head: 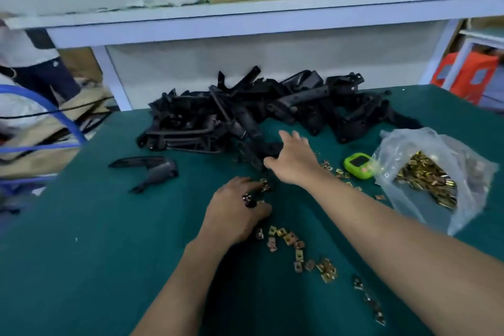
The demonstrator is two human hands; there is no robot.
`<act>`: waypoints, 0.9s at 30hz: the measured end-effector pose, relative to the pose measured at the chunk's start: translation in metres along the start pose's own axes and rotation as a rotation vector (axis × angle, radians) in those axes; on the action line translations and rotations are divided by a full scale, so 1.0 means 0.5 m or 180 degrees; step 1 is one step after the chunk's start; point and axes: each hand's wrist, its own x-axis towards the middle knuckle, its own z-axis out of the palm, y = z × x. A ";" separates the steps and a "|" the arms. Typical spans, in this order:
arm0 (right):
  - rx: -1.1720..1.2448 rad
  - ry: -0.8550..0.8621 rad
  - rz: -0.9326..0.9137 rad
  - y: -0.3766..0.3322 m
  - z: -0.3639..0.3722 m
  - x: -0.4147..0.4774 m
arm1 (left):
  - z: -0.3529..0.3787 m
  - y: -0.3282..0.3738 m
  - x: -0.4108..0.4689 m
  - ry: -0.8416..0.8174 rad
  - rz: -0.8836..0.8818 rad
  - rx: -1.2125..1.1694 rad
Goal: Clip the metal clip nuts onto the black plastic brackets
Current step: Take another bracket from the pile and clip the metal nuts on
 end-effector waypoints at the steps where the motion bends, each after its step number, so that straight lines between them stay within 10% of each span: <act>1: -0.0021 0.0018 0.0041 0.002 0.005 0.019 | 0.004 -0.002 0.007 0.0027 0.0045 -0.0012; 14: -0.0984 0.1186 0.0156 0.037 -0.041 0.006 | 0.031 0.004 0.026 0.0125 0.0149 -0.0346; 19: -0.0243 0.1885 0.0086 0.087 -0.046 -0.096 | 0.031 0.010 0.017 0.0288 0.0254 -0.0243; 27: 0.0961 0.1462 0.0297 0.126 -0.023 -0.147 | 0.059 0.046 0.035 0.1006 -0.0289 -0.1038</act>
